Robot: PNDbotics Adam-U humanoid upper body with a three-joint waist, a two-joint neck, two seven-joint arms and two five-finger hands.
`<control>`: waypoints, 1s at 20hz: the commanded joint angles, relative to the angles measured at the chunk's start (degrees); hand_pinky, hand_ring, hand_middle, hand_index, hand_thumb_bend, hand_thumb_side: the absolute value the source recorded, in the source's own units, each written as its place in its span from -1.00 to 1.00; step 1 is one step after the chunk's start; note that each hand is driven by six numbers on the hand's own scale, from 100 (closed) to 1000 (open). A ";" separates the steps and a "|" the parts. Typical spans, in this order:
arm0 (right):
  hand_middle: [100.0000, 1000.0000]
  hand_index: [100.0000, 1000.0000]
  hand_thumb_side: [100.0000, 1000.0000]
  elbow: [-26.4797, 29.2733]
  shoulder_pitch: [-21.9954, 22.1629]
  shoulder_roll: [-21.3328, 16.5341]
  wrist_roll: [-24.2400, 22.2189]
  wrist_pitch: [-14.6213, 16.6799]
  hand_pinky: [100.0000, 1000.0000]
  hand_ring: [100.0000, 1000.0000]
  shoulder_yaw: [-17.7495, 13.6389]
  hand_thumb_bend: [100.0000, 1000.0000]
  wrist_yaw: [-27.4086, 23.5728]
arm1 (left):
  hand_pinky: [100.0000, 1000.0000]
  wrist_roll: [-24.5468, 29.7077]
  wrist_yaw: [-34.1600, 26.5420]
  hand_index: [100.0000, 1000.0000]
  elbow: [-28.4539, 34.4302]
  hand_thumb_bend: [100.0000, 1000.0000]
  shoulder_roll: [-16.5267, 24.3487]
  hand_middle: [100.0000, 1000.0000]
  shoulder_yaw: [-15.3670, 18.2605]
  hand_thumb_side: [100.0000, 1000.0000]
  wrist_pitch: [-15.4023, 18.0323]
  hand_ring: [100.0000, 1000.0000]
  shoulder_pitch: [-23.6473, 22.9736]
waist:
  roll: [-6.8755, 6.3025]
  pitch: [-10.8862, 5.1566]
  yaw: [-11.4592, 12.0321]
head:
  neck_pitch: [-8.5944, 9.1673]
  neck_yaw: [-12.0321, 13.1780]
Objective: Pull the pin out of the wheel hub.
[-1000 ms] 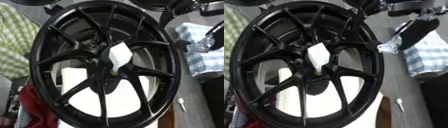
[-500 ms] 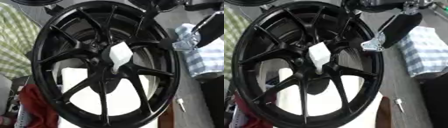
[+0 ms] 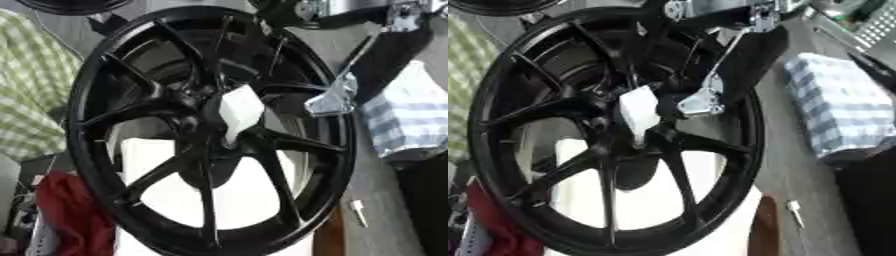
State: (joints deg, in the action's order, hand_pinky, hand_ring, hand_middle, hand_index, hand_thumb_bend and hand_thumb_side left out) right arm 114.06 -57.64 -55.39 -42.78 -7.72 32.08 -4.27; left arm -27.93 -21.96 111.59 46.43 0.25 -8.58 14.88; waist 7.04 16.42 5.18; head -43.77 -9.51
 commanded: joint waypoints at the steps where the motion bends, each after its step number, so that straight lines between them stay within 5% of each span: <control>1: 0.54 0.72 -0.37 0.53 -1.44 -0.09 -0.82 -2.19 0.74 0.69 -0.22 -0.52 -1.61 | 0.66 -0.36 -0.59 0.44 -0.01 -0.74 1.26 0.14 1.04 0.51 0.22 0.25 0.79 | -0.36 -1.52 0.13 | -0.35 -0.40; 9: 0.55 0.72 -0.36 0.53 -2.60 1.59 -0.79 -4.85 0.73 0.69 0.00 -0.51 -1.35 | 0.66 -0.45 -1.11 0.44 -0.58 -0.73 1.08 0.14 1.16 0.51 0.55 0.25 1.19 | -0.01 -1.56 0.60 | -0.35 -0.94; 20: 0.60 0.74 -0.36 0.53 0.17 1.12 -0.17 -5.73 0.76 0.76 -0.29 -0.48 0.81 | 0.66 -0.98 -1.09 0.43 -0.58 -0.72 0.93 0.13 1.28 0.51 0.53 0.24 2.16 | 0.71 0.79 1.84 | -0.35 -0.99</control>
State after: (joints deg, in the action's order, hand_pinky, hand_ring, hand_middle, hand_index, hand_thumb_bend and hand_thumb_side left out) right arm 114.06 -56.89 -52.78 -43.05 -13.38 32.80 -3.91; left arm -28.67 -22.74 110.51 46.34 0.60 -8.09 16.25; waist 8.21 18.14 6.99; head -43.77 -10.42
